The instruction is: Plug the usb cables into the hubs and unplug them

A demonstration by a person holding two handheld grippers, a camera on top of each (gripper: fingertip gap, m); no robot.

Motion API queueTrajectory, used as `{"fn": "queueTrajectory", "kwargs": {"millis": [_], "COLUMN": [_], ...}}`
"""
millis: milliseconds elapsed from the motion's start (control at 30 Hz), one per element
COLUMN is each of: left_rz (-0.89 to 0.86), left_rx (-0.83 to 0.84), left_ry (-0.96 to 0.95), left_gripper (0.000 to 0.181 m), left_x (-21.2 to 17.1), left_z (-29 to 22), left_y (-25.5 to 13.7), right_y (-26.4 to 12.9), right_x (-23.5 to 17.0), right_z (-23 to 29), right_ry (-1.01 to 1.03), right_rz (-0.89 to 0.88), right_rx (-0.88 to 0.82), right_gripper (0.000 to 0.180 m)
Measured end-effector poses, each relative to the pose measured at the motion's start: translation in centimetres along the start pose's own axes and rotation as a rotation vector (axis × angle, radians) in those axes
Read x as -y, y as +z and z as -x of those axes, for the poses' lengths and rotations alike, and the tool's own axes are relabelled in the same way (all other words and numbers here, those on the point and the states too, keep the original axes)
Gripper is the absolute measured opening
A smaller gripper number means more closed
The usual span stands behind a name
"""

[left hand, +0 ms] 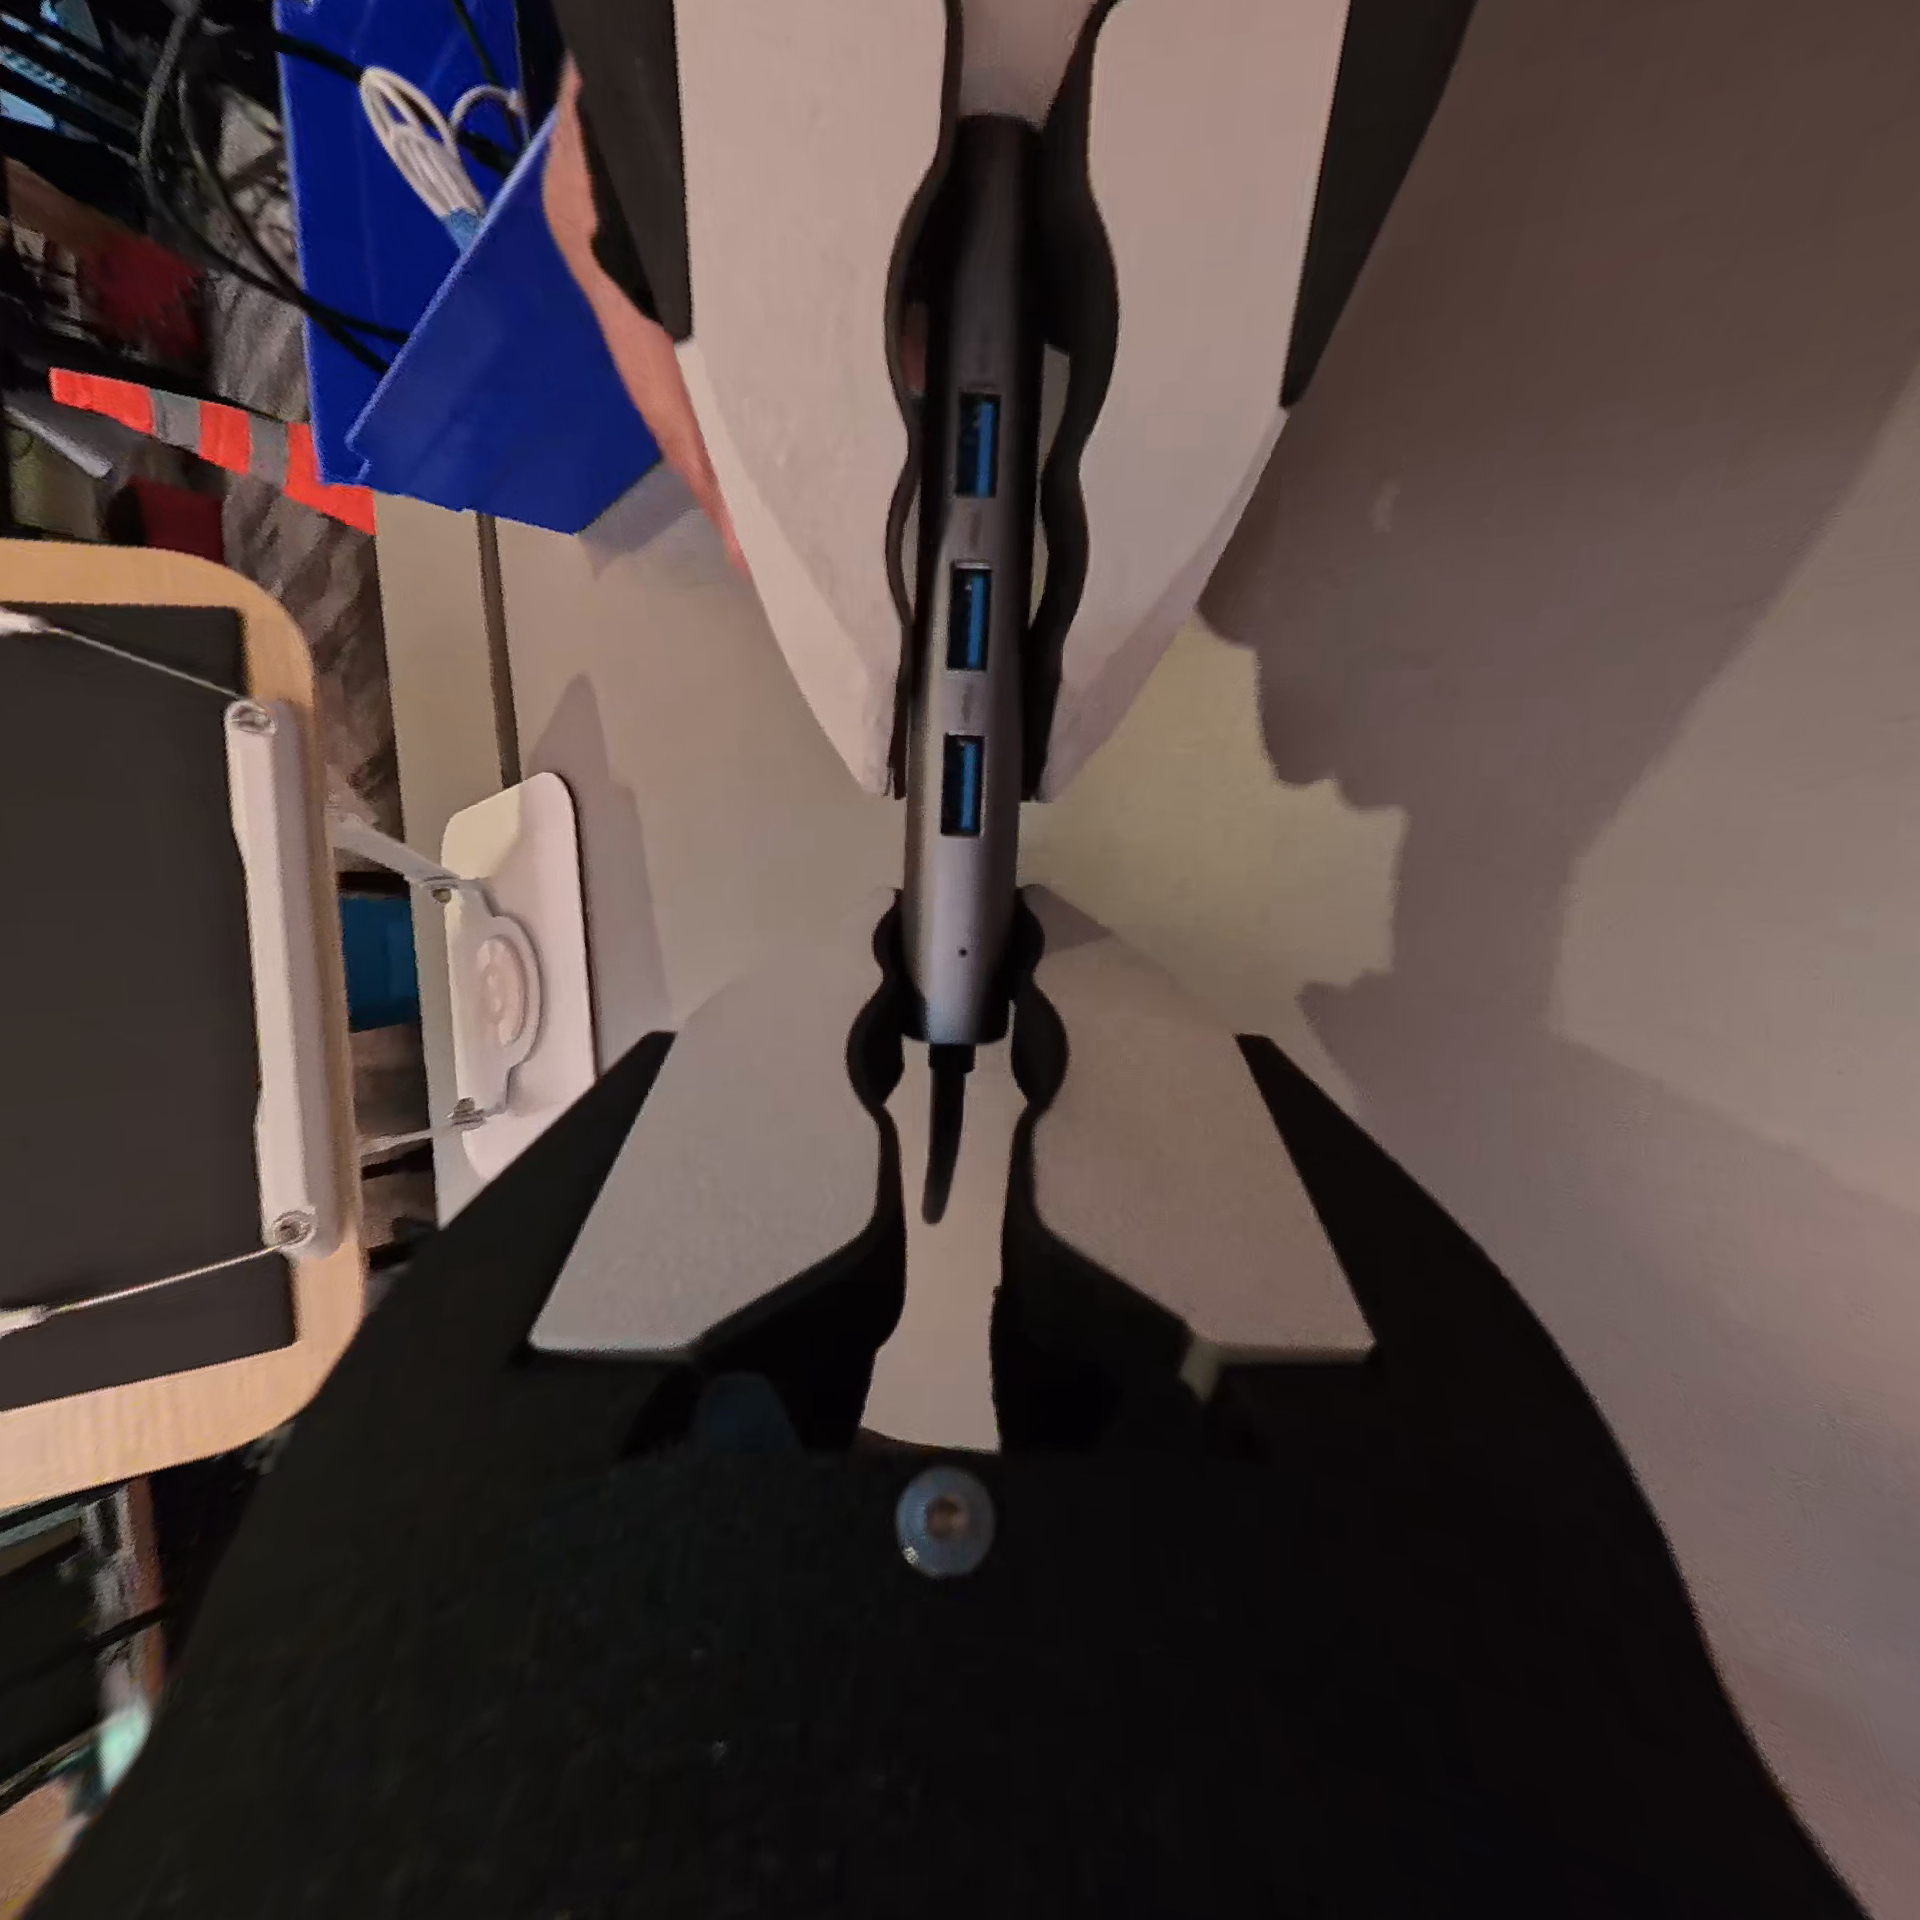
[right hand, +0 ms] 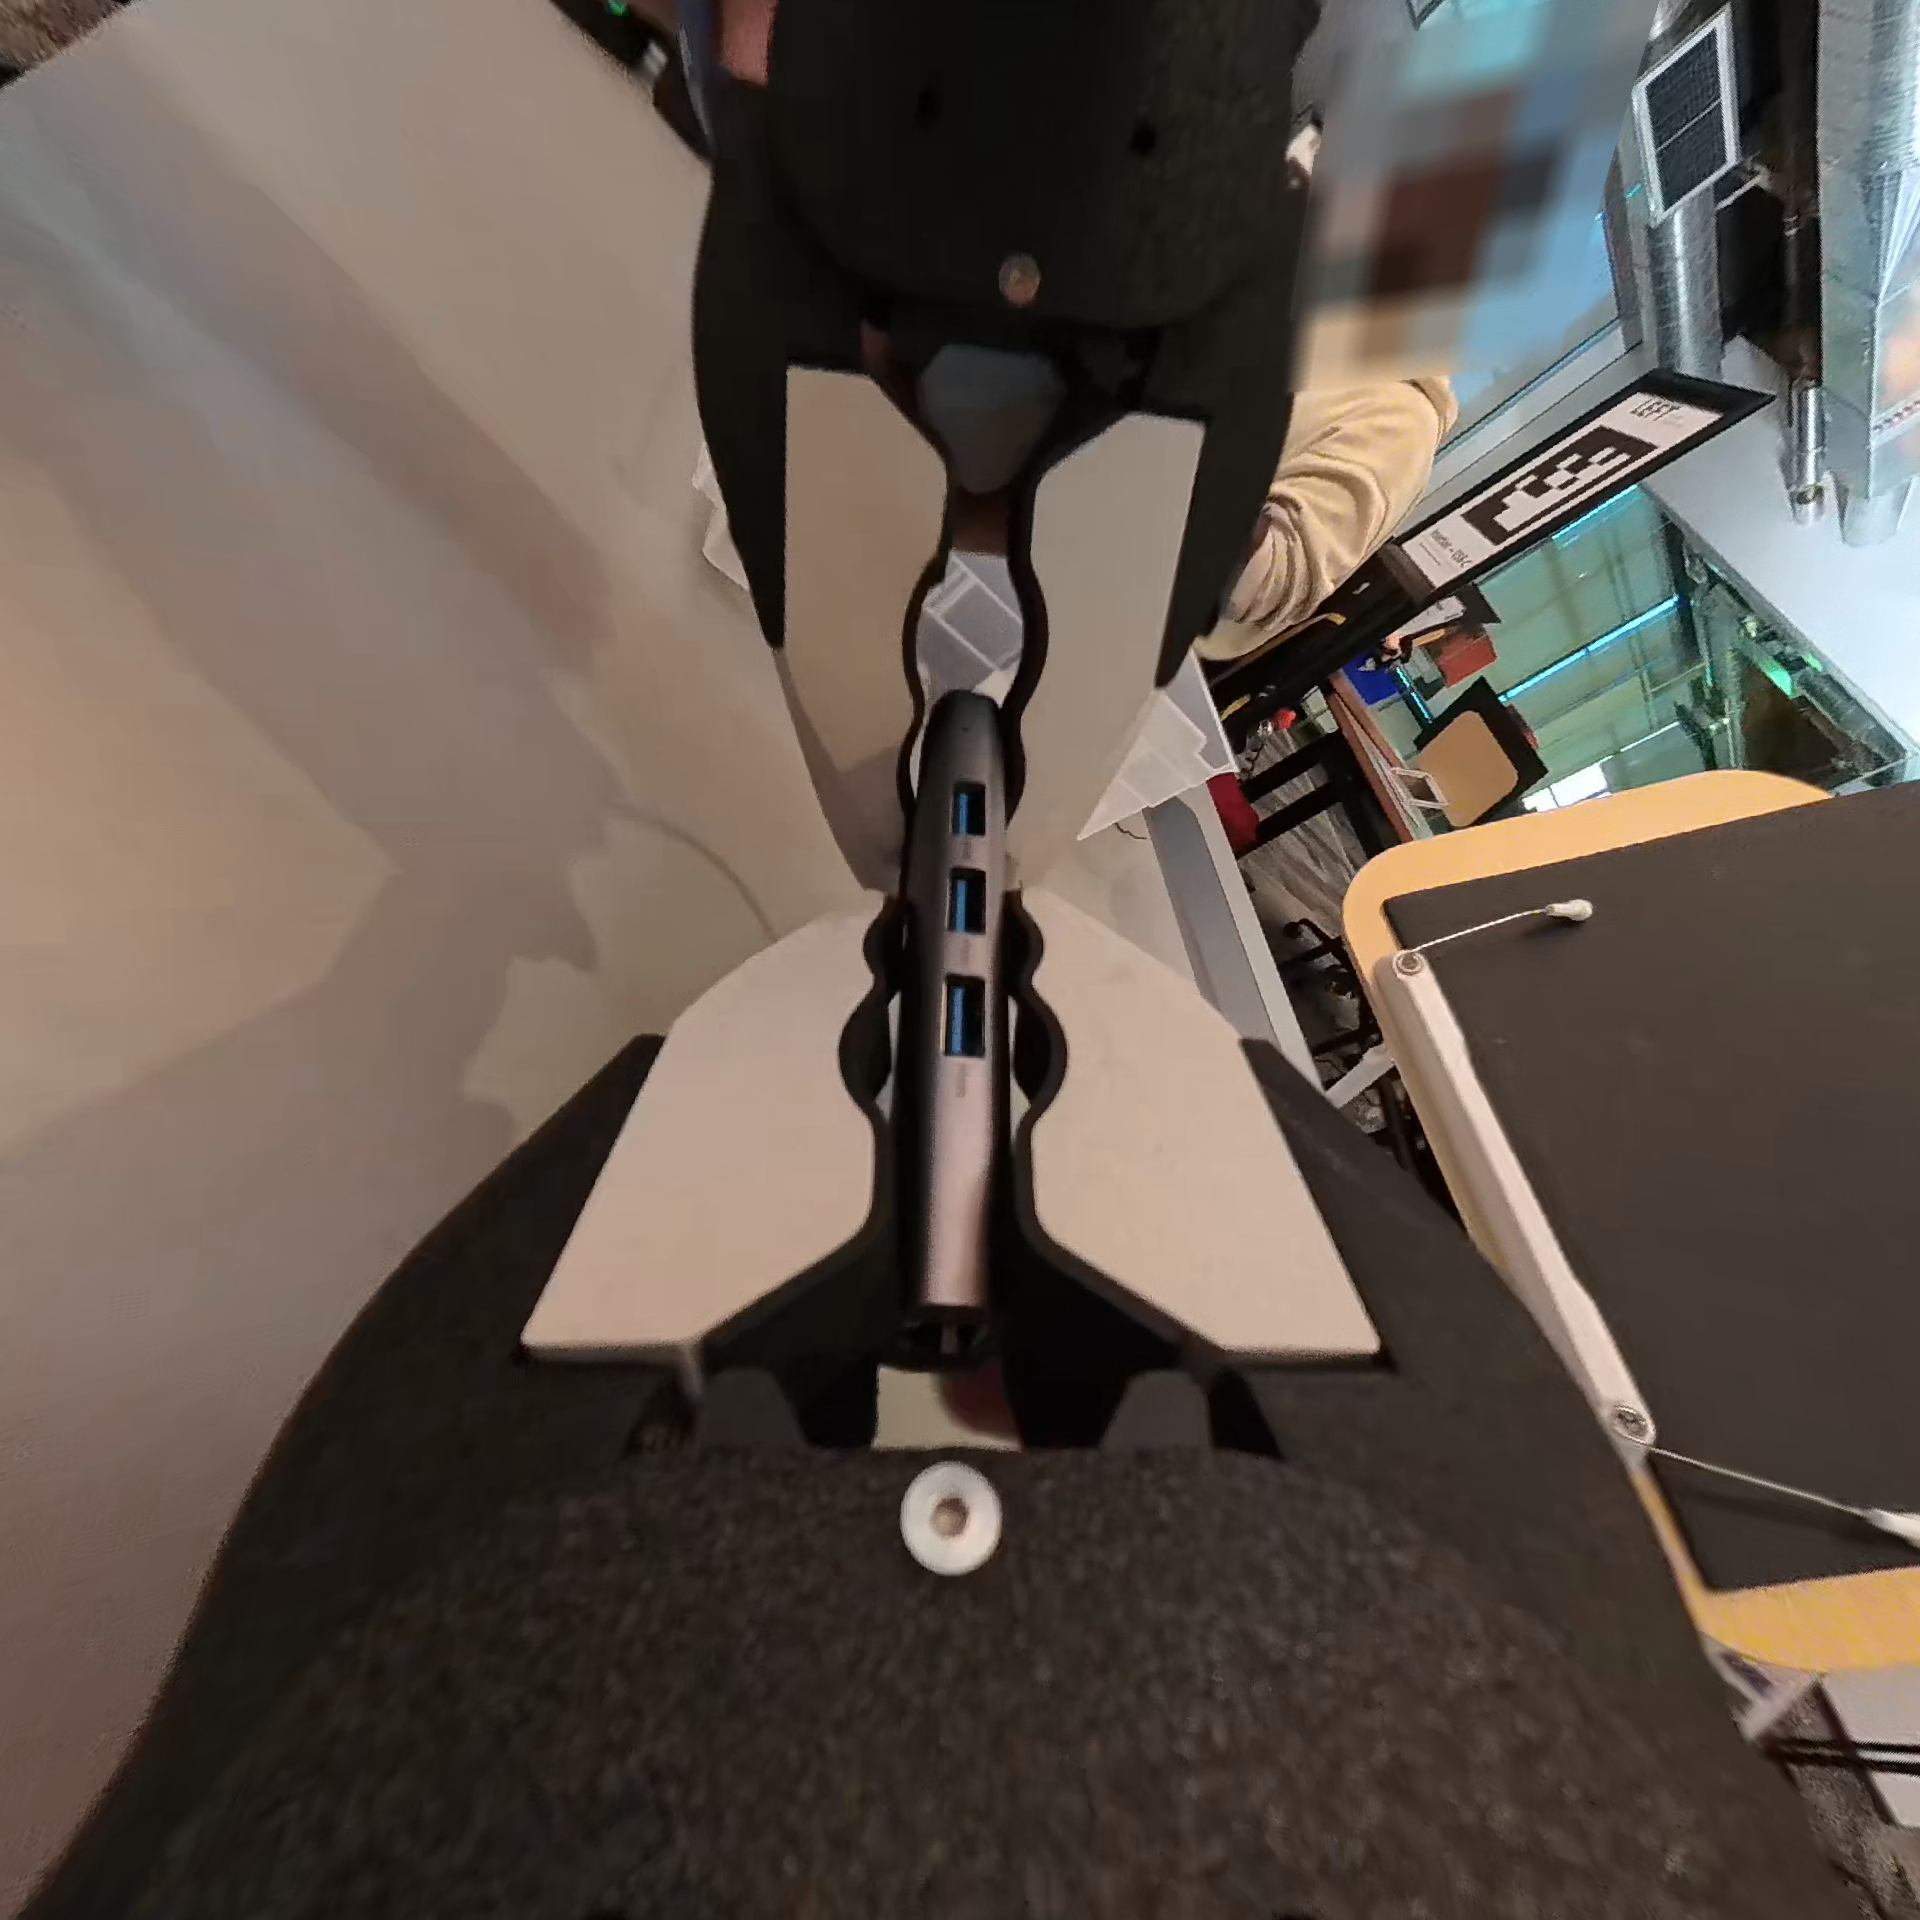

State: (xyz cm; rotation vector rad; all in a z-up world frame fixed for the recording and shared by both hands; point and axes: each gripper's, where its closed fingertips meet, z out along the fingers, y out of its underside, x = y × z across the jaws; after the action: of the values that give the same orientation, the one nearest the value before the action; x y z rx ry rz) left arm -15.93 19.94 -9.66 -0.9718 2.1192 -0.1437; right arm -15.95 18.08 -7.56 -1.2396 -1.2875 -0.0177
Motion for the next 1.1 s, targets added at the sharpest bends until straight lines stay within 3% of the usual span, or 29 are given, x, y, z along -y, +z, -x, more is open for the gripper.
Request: {"fn": "queueTrajectory", "kwargs": {"millis": [367,467,533,600,733,833,1000,1100], "left_rz": [-0.025,0.019,-0.015,-0.092,-0.161,-0.165,-0.068,0.074], "left_rx": [-0.012,0.058,0.17,0.265,0.247,0.194,0.242,0.371], "left_ry": [-0.063,-0.26,-0.451,-0.695,-1.069,-1.199,-1.183,-1.115], "left_gripper": [0.016,0.022,0.038,0.042,0.036,0.037,0.04,0.04], "left_x": [-1.1,-2.7,-3.8,-4.8,-5.9,-4.8,-4.9,-7.4], "left_z": [1.0,2.7,4.3,4.6,-2.3,-8.8,-14.6,-14.2], "left_y": [1.5,1.6,-0.3,-2.9,-5.2,-5.6,-6.5,-7.4], "right_y": [0.7,1.6,2.1,2.7,5.5,7.5,7.9,8.1], "right_x": [-1.6,-2.6,-3.1,-4.0,-8.0,-11.3,-11.8,-11.7], "right_z": [-0.9,-2.3,-4.0,-6.3,-8.6,-7.7,-6.2,-5.8], "right_ry": [0.03,-0.072,-0.075,-0.091,-0.194,-0.183,-0.188,-0.14], "right_rz": [0.118,0.198,0.211,0.224,0.316,0.338,0.3,0.274], "right_rx": [0.041,-0.017,-0.056,-0.137,-0.262,-0.296,-0.284,-0.24], "right_gripper": [0.018,0.018,0.018,0.018,0.018,0.018,0.018,0.018]}}
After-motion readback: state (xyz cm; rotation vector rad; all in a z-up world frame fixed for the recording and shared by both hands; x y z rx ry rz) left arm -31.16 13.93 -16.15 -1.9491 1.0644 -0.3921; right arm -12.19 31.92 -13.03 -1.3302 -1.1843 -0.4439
